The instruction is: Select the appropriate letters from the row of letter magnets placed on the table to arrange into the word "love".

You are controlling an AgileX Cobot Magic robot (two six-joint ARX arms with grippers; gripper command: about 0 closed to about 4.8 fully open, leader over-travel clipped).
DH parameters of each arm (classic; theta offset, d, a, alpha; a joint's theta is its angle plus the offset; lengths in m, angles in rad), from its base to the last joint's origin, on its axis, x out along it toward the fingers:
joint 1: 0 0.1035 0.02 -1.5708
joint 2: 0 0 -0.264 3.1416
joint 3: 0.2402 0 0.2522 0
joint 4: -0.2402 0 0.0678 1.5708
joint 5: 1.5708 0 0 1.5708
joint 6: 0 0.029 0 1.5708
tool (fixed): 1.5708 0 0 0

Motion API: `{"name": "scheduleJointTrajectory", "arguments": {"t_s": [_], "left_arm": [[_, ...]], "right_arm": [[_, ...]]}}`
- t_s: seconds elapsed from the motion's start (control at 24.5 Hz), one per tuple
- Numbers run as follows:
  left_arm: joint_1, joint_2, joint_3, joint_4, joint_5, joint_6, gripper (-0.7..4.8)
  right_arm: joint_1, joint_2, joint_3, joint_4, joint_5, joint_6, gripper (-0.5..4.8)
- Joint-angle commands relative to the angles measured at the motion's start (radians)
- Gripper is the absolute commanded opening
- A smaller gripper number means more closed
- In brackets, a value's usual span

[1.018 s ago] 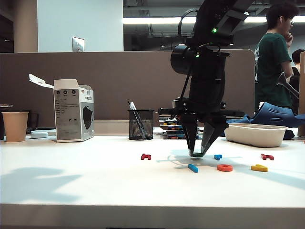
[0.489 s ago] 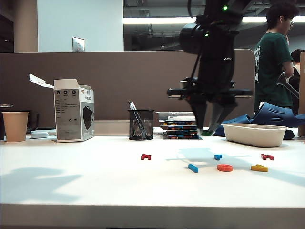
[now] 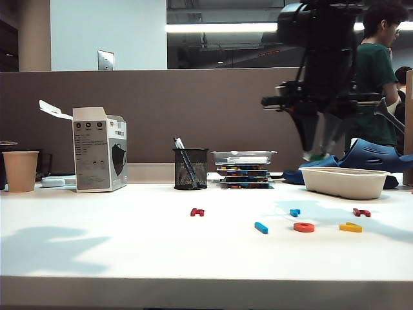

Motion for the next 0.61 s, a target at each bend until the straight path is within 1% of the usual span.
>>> {"name": "scheduleJointTrajectory", "arguments": {"t_s": [0.04, 0.37, 0.61], "left_arm": [[-0.001, -0.003, 0.003, 0.009, -0.003, 0.004, -0.05], [-0.001, -0.003, 0.003, 0.009, -0.003, 0.004, -0.05], [-0.001, -0.003, 0.003, 0.009, -0.003, 0.004, -0.05]], "right_arm": [[-0.007, -0.059, -0.075, 0.019, 0.024, -0.004, 1.04], [-0.066, -0.222, -0.326, 0.102, 0.016, -0.004, 1.04], [-0.076, -0.285, -0.48, 0.187, 0.012, -0.004, 1.04]]}}
